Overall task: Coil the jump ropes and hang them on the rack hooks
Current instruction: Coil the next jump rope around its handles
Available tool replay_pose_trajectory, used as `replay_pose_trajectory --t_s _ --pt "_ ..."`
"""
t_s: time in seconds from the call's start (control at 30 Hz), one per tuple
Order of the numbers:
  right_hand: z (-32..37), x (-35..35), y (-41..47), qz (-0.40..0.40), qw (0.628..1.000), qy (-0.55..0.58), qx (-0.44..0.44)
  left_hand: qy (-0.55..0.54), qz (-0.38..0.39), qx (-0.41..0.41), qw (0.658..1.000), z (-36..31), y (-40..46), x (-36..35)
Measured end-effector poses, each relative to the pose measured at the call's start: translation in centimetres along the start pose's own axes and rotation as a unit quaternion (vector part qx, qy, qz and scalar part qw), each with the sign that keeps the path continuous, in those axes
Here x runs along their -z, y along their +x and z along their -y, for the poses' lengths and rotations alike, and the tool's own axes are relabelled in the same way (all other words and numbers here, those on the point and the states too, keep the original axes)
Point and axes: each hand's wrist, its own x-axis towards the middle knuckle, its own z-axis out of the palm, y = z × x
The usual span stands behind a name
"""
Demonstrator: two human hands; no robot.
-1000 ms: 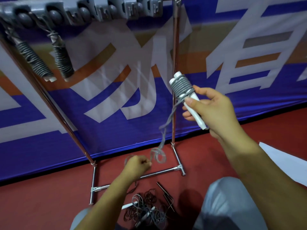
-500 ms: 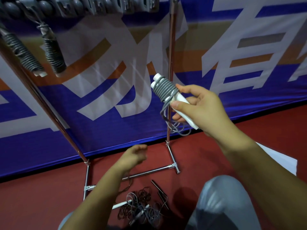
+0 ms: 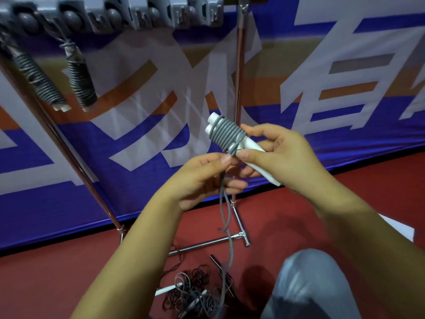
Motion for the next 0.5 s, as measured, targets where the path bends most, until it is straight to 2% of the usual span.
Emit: replay_pose_trajectory --t_s 0.17,0.37,0.5 --pt "-0.5 0.2 -0.5 0.011 1.000 -0.010 -0.016 -0.010 0.093 0.045 0.995 -0.5 -0.6 0.4" --pt "-0.4 0.6 -1.2 0.011 1.000 -0.001 0.006 -0.137 0.092 0.107 0.980 -0.1 -0.8 -0.6" --pt "-0.6 0.8 -1.5 0.019 1.000 -0.006 0.004 -0.249 0.218 0.109 0.937 0.6 -0.8 -0.5"
